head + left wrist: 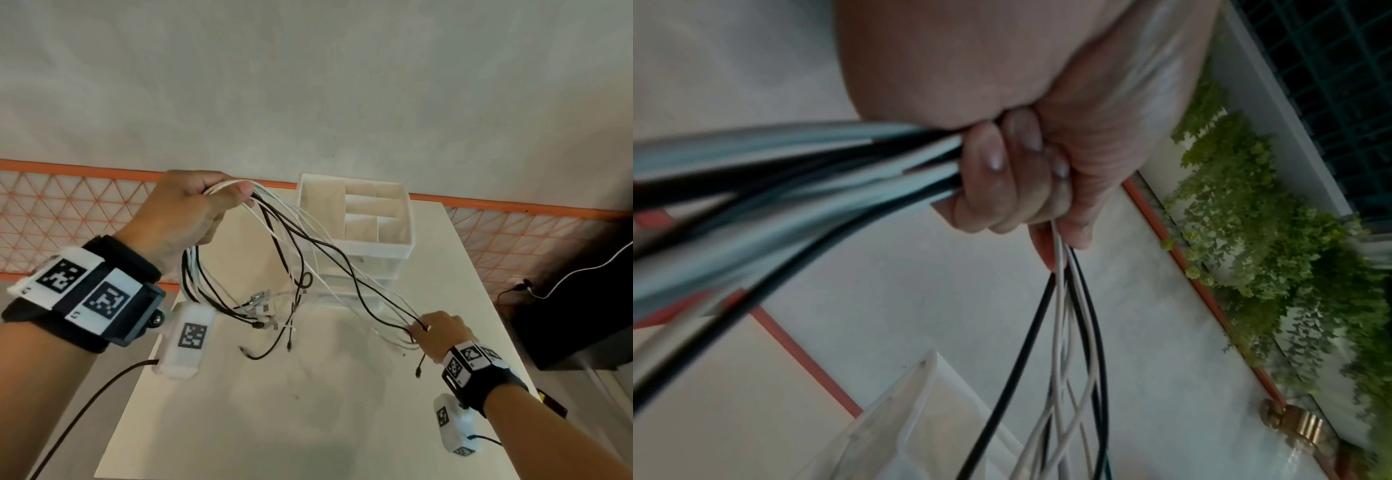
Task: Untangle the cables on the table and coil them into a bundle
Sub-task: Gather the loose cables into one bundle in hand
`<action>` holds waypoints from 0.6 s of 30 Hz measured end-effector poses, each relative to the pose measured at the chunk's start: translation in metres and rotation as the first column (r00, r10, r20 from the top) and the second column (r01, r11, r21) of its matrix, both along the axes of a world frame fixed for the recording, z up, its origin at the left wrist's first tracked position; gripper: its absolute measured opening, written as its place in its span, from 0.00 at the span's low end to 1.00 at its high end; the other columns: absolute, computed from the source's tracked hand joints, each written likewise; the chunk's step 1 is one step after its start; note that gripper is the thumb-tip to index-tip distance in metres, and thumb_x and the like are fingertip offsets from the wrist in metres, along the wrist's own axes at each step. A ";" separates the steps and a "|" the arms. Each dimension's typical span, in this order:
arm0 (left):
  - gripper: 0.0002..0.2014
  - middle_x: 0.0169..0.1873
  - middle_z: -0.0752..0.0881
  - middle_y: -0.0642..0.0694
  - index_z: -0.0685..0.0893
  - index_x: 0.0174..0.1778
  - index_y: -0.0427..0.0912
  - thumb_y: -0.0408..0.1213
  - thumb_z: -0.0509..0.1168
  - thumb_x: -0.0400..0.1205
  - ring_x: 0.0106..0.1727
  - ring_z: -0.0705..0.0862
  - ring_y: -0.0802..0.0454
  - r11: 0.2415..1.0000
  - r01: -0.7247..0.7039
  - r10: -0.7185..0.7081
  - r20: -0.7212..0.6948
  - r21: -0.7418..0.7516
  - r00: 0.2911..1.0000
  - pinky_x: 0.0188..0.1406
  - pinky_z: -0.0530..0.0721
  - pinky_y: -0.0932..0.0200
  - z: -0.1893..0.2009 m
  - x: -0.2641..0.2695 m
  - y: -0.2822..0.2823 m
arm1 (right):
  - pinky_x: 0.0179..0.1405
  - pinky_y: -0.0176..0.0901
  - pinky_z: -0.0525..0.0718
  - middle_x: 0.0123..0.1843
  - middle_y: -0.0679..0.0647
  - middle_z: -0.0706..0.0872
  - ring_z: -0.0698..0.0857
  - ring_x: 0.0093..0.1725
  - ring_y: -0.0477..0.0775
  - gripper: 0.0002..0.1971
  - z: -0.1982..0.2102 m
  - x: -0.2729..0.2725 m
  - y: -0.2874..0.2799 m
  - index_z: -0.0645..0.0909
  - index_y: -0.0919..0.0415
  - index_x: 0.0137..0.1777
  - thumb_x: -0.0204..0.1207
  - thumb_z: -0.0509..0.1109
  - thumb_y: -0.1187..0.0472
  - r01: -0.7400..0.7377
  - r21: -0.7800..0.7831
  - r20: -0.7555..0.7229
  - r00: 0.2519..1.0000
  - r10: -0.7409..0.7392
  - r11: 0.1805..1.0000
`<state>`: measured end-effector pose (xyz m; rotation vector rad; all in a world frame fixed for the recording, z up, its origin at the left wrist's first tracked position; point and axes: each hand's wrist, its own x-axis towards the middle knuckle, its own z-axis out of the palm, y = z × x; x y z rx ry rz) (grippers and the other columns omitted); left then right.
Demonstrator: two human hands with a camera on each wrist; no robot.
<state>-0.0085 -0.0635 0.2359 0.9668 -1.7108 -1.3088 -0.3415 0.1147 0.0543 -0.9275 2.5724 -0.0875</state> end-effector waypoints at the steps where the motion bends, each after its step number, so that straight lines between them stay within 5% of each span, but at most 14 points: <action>1: 0.10 0.20 0.60 0.51 0.90 0.35 0.45 0.43 0.71 0.81 0.22 0.55 0.51 1.000 -0.002 0.002 0.005 -0.002 1.000 0.25 0.52 0.54 -0.001 0.000 0.001 | 0.58 0.52 0.88 0.53 0.56 0.84 0.88 0.48 0.62 0.14 -0.001 -0.001 0.003 0.87 0.45 0.55 0.76 0.67 0.41 0.026 -0.025 0.004 1.000 -0.025 0.999; 7: 0.13 0.19 0.61 0.49 0.91 0.44 0.36 0.43 0.70 0.82 0.20 0.56 0.51 1.000 -0.016 0.014 0.089 0.015 0.996 0.21 0.55 0.63 -0.007 -0.005 0.008 | 0.61 0.50 0.80 0.60 0.53 0.89 0.84 0.63 0.61 0.30 0.023 0.002 -0.008 0.76 0.46 0.74 0.72 0.76 0.43 -0.022 -0.169 0.024 0.999 0.026 0.985; 9: 0.13 0.18 0.62 0.50 0.90 0.43 0.36 0.44 0.70 0.82 0.20 0.57 0.51 0.999 -0.018 0.014 0.104 0.039 0.995 0.21 0.55 0.63 -0.007 -0.010 0.012 | 0.55 0.45 0.78 0.59 0.52 0.88 0.85 0.59 0.57 0.26 0.052 0.020 -0.021 0.78 0.50 0.70 0.72 0.77 0.54 -0.117 -0.364 0.034 0.990 0.139 0.924; 11: 0.13 0.16 0.62 0.53 0.90 0.35 0.42 0.44 0.70 0.83 0.20 0.57 0.52 0.997 -0.020 0.011 0.110 0.081 0.994 0.22 0.55 0.62 -0.006 -0.016 0.017 | 0.49 0.39 0.77 0.56 0.49 0.87 0.84 0.49 0.50 0.17 0.085 0.047 -0.034 0.82 0.50 0.59 0.71 0.77 0.62 -0.166 -0.609 0.063 0.965 0.256 0.776; 14: 0.23 0.17 0.61 0.54 0.83 0.19 0.48 0.43 0.69 0.84 0.20 0.55 0.53 0.987 0.010 -0.025 0.091 0.162 0.996 0.21 0.53 0.62 -0.004 -0.024 0.024 | 0.40 0.33 0.81 0.49 0.42 0.87 0.85 0.42 0.41 0.13 0.132 0.101 -0.047 0.84 0.48 0.52 0.70 0.81 0.54 -0.245 -0.784 0.116 0.845 0.523 0.570; 16: 0.28 0.17 0.60 0.54 0.75 0.14 0.49 0.43 0.69 0.84 0.19 0.55 0.54 0.983 0.039 -0.054 0.080 0.179 0.995 0.18 0.53 0.65 -0.001 -0.027 0.026 | 0.40 0.32 0.82 0.45 0.39 0.87 0.84 0.42 0.39 0.17 0.140 0.126 -0.056 0.84 0.47 0.54 0.69 0.80 0.43 -0.348 -0.735 0.103 0.791 0.604 0.582; 18: 0.25 0.19 0.59 0.53 0.72 0.18 0.50 0.43 0.69 0.83 0.20 0.54 0.54 0.983 0.060 -0.074 0.074 0.174 0.995 0.18 0.53 0.65 0.003 -0.027 0.028 | 0.35 0.36 0.78 0.33 0.42 0.84 0.79 0.33 0.40 0.11 0.134 0.137 -0.065 0.85 0.53 0.46 0.74 0.76 0.46 -0.400 -0.700 0.058 0.794 0.605 0.592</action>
